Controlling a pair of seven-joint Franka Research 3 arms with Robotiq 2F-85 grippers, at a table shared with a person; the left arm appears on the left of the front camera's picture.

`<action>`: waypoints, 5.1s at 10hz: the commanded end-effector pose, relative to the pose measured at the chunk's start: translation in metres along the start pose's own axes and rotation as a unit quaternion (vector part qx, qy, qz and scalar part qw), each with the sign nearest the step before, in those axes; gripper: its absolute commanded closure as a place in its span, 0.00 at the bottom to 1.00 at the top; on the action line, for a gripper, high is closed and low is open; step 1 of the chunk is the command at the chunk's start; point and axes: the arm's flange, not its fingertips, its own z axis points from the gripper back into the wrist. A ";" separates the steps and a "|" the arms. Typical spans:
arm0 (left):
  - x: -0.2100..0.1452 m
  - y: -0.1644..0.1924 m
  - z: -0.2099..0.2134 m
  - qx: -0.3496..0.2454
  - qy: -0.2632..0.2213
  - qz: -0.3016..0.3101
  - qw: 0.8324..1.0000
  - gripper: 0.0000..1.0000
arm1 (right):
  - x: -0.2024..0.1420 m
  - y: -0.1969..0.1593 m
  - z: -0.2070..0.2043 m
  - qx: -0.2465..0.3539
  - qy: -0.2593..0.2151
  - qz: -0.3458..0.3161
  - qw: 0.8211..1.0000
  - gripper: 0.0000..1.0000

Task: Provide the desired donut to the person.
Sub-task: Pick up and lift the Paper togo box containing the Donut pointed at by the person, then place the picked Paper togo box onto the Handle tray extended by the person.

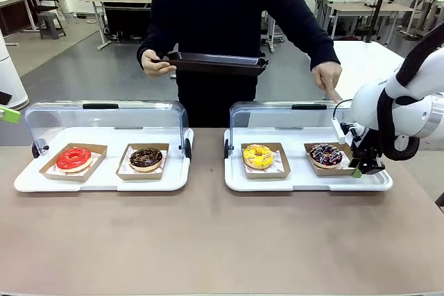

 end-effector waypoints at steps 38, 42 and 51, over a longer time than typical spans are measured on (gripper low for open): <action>-0.001 0.001 0.000 -0.002 -0.003 0.000 1.000 0.00 | 0.012 0.183 0.267 -0.128 -0.111 0.089 0.982 1.00; -0.001 0.001 0.000 -0.002 -0.003 0.000 1.000 0.00 | 0.012 0.183 0.267 -0.128 -0.111 0.089 0.982 1.00; -0.001 0.001 0.000 -0.002 -0.003 0.000 1.000 0.00 | 0.177 0.125 0.318 -0.102 -0.043 0.041 0.993 0.99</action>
